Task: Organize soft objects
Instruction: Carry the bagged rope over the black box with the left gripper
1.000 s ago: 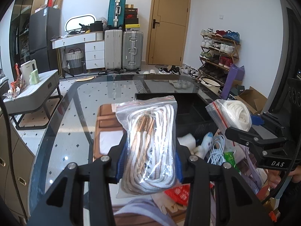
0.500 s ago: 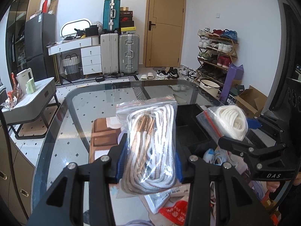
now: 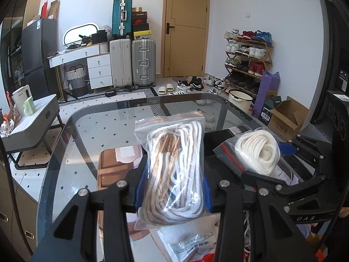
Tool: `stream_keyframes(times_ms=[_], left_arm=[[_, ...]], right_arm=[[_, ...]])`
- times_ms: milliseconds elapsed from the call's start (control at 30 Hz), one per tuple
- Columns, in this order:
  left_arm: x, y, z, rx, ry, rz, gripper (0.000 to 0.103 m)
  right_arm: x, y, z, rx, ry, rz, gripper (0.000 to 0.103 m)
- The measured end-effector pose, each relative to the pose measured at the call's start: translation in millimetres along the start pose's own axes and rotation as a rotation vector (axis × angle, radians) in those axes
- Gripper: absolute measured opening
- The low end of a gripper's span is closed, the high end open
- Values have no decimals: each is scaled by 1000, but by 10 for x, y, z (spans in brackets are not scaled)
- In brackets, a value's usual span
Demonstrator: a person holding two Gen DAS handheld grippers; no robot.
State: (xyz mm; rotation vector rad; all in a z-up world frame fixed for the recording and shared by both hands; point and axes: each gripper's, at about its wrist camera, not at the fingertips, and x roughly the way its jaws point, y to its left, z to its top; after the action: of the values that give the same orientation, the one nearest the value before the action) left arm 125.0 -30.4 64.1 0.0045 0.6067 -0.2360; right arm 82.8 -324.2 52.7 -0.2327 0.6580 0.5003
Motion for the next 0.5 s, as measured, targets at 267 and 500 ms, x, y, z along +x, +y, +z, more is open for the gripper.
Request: stream_keyframes(times_ms=[267,500], left_arm=[[152,41,34,6,25,-12,41],[302,53,45,4,53,-21,41]], right_arm=[[180,-23,97,-14,30,-1,73],[294,-50,145,-24,52,-1,73]])
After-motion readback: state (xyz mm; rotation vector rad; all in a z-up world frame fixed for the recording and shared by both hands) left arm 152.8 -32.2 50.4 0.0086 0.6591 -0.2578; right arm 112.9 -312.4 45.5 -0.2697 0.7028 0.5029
